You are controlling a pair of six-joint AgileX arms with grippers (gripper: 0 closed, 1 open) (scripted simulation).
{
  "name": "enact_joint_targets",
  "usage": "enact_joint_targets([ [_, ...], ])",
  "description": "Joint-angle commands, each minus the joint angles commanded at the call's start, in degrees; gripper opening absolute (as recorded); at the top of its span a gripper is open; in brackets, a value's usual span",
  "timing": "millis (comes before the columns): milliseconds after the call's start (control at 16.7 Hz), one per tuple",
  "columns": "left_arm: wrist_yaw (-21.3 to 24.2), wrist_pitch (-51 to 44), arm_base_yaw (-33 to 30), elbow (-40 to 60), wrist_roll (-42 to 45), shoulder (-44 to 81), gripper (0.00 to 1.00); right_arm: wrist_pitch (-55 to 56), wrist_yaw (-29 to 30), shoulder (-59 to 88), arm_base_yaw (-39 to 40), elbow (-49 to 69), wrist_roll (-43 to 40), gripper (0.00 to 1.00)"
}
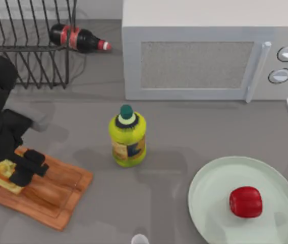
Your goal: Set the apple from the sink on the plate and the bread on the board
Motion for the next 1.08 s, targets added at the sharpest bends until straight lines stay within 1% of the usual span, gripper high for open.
enact_joint_targets([
  [240, -0.01, -12.49, -0.08, 7.43, -0.18, -3.38, 0.0, 0.0, 0.0, 0.0, 0.0, 0.0, 0.0, 1.0],
  [420, -0.03, -18.52, -0.23, 11.88, -0.23, -5.85, 0.0, 0.0, 0.0, 0.0, 0.0, 0.0, 0.0, 1.0],
  [840, -0.1, -19.08, -0.34, 12.43, -1.02, -6.04, 0.0, 0.0, 0.0, 0.0, 0.0, 0.0, 0.0, 1.0],
  [960, -0.24, -18.06, -1.05, 11.98, -4.23, -5.26, 0.0, 0.0, 0.0, 0.0, 0.0, 0.0, 0.0, 1.0],
  [1080, -0.46, -16.24, -1.96, 11.04, -9.81, -4.47, 0.0, 0.0, 0.0, 0.0, 0.0, 0.0, 0.0, 1.0],
])
